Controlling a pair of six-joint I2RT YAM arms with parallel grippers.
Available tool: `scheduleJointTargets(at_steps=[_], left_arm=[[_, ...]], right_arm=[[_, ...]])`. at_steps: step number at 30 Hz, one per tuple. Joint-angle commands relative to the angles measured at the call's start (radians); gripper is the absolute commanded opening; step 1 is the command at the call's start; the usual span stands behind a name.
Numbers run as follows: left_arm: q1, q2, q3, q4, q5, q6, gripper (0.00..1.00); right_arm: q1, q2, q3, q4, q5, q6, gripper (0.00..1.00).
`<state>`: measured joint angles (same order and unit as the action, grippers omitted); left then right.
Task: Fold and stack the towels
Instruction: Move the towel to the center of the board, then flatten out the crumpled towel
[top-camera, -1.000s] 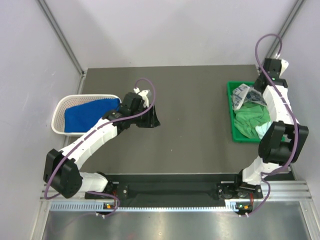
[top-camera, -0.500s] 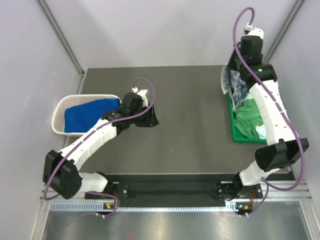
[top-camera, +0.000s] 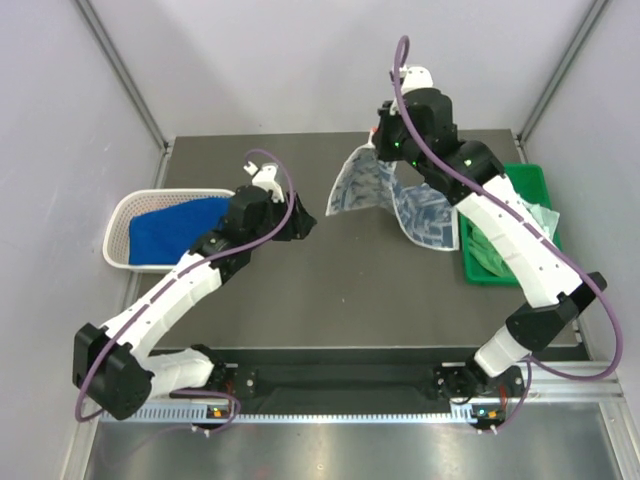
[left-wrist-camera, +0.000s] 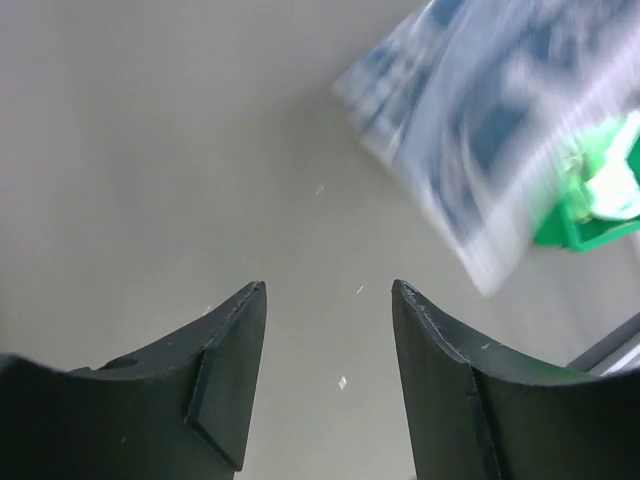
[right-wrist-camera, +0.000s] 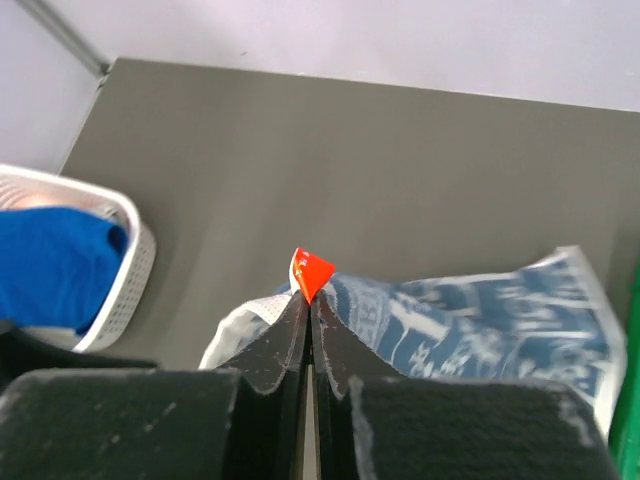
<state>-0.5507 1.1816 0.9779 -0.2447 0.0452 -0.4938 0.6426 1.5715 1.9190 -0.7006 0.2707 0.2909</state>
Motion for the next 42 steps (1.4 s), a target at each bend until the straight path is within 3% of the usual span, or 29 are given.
scheduleJointTargets(at_steps=[1,4,12,17,20,24,32,36,42], left_arm=[[-0.005,-0.031,-0.100,0.298,0.062,-0.049,0.59],[-0.021,-0.040,-0.159,0.429,0.085,-0.066,0.61],[-0.069,-0.120,-0.219,0.530,0.118,-0.060,0.61],[-0.141,-0.155,-0.193,0.440,-0.031,0.009,0.63],[-0.202,-0.116,-0.147,0.384,-0.122,0.061,0.63],[-0.294,-0.056,-0.096,0.345,-0.342,0.118,0.63],[-0.413,0.044,-0.004,0.312,-0.583,0.149,0.64],[-0.417,0.085,0.021,0.283,-0.650,0.144,0.64],[-0.419,0.130,0.025,0.297,-0.624,0.133,0.63]], right_arm=[[0.055,-0.025,0.066,0.004,-0.005,0.011,0.00],[0.089,-0.016,0.063,-0.007,-0.005,0.007,0.00],[0.097,-0.034,0.017,0.006,-0.013,0.008,0.00],[0.103,-0.044,-0.003,0.018,-0.018,0.011,0.00],[0.106,-0.041,-0.003,0.023,-0.018,0.014,0.00],[0.109,-0.042,-0.003,0.024,-0.018,0.016,0.00],[0.121,-0.042,-0.017,0.024,-0.008,0.017,0.00],[0.123,-0.050,-0.028,0.024,-0.007,0.019,0.00],[0.124,-0.056,-0.040,0.027,0.002,0.017,0.00]])
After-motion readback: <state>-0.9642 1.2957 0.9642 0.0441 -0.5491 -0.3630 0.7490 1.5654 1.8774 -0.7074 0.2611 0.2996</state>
